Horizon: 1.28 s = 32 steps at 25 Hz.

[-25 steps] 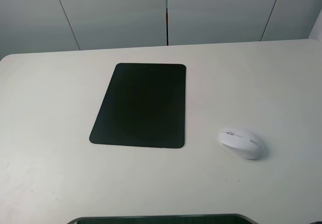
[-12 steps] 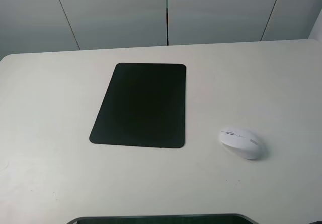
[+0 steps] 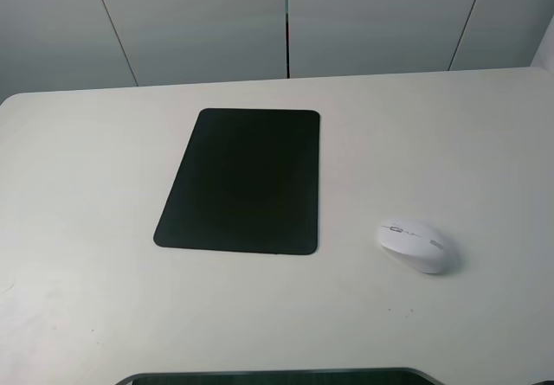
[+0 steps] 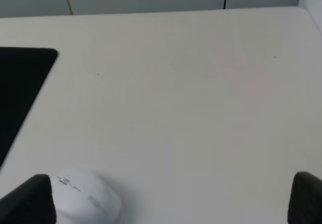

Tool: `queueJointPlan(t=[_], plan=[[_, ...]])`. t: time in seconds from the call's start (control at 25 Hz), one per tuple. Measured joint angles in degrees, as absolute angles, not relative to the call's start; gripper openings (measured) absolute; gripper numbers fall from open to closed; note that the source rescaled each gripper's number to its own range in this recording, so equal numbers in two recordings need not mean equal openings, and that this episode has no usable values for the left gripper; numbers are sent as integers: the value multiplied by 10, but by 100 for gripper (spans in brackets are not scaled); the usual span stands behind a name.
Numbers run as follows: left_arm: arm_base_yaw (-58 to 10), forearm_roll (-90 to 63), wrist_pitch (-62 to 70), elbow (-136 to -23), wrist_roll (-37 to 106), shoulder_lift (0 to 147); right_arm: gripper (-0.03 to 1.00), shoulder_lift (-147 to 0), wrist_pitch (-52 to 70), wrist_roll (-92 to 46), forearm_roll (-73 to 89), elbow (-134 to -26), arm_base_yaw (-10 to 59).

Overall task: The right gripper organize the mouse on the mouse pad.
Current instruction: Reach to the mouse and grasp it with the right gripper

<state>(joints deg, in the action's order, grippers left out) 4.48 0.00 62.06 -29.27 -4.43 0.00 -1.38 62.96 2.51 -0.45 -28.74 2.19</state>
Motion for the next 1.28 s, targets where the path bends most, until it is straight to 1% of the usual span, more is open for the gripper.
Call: queueJointPlan(t=[0.16,0.36,0.68,1.0,1.12,1.28], plan=[[45,0,621,-293,-44,0,100,-100,630,5,0,-288,22],[45,0,621,-293,-44,0,100,-236,625,-61,42,-291,22],[45,0,621,-293,-44,0,100,-428,592,-126,68,-333,26],[45,0,621,-293,-44,0,100,-588,578,-157,68,-394,122],[45,0,621,-293,-44,0,100,-644,571,-169,68,-409,139],[45,0,619,-293,-43,0,100,-715,563,-174,68,-417,141]])
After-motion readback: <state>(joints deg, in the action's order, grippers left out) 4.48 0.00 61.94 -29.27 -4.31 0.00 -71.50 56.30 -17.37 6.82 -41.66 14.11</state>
